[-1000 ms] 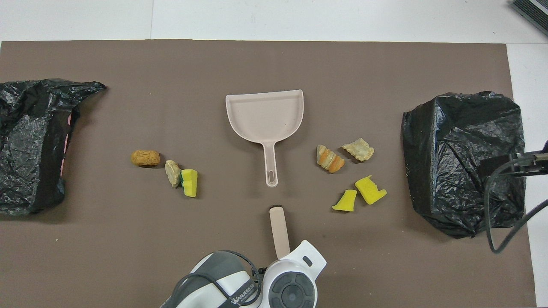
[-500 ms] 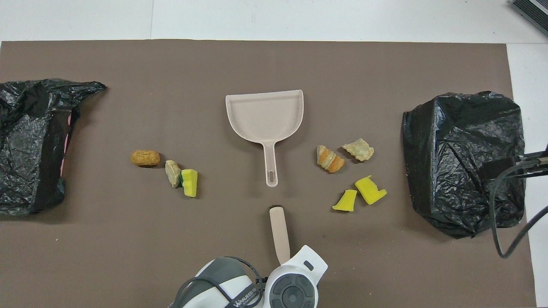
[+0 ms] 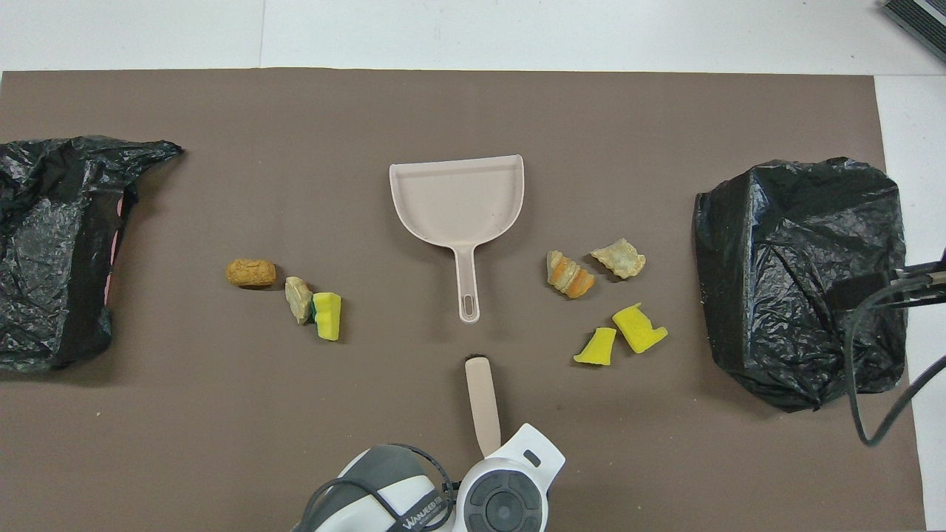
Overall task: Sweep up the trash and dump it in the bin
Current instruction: 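Grasp the beige brush handle with the left gripper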
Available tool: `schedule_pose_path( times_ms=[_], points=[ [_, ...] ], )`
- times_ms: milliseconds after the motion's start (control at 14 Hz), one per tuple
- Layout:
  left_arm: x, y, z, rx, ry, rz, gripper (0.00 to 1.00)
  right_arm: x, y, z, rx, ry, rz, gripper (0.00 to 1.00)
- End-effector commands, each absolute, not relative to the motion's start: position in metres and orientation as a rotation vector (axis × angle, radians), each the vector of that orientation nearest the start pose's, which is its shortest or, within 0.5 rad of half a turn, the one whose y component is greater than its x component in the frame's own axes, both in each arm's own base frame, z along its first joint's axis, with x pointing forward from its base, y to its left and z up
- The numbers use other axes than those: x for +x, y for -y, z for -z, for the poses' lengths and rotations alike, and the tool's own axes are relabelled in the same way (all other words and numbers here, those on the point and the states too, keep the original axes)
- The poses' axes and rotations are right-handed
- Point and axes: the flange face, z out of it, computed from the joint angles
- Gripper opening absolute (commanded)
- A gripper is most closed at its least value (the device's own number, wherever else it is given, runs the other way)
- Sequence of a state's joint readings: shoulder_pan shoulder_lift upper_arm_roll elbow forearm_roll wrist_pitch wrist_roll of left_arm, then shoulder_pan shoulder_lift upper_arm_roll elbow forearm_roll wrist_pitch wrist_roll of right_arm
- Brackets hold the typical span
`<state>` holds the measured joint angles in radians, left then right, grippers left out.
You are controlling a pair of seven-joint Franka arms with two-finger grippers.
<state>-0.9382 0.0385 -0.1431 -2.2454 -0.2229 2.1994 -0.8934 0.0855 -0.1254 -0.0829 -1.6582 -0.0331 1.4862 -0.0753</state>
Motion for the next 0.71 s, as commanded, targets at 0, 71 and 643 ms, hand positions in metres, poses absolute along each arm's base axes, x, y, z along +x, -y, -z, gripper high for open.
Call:
schedule_pose_path(
  times_ms=[0, 71, 643],
  points=[
    [0.2276, 0.4605, -0.338, -3.162, -0.09, -0.328, 0.87, 0.4962, 0.008, -0.6432, -3.14, 0.164, -0.095, 1.0],
    [0.2277, 0.461, -0.3363, -3.16, -0.083, -0.333, 0.86, 0.4962, 0.008, -0.6432, -3.14, 0.164, -0.095, 1.0],
    [0.2237, 0.4639, -0.3341, -3.16, -0.07, -0.344, 0.32, 0.4962, 0.008, -0.6432, -3.14, 0.161, -0.095, 1.0]
  ],
)
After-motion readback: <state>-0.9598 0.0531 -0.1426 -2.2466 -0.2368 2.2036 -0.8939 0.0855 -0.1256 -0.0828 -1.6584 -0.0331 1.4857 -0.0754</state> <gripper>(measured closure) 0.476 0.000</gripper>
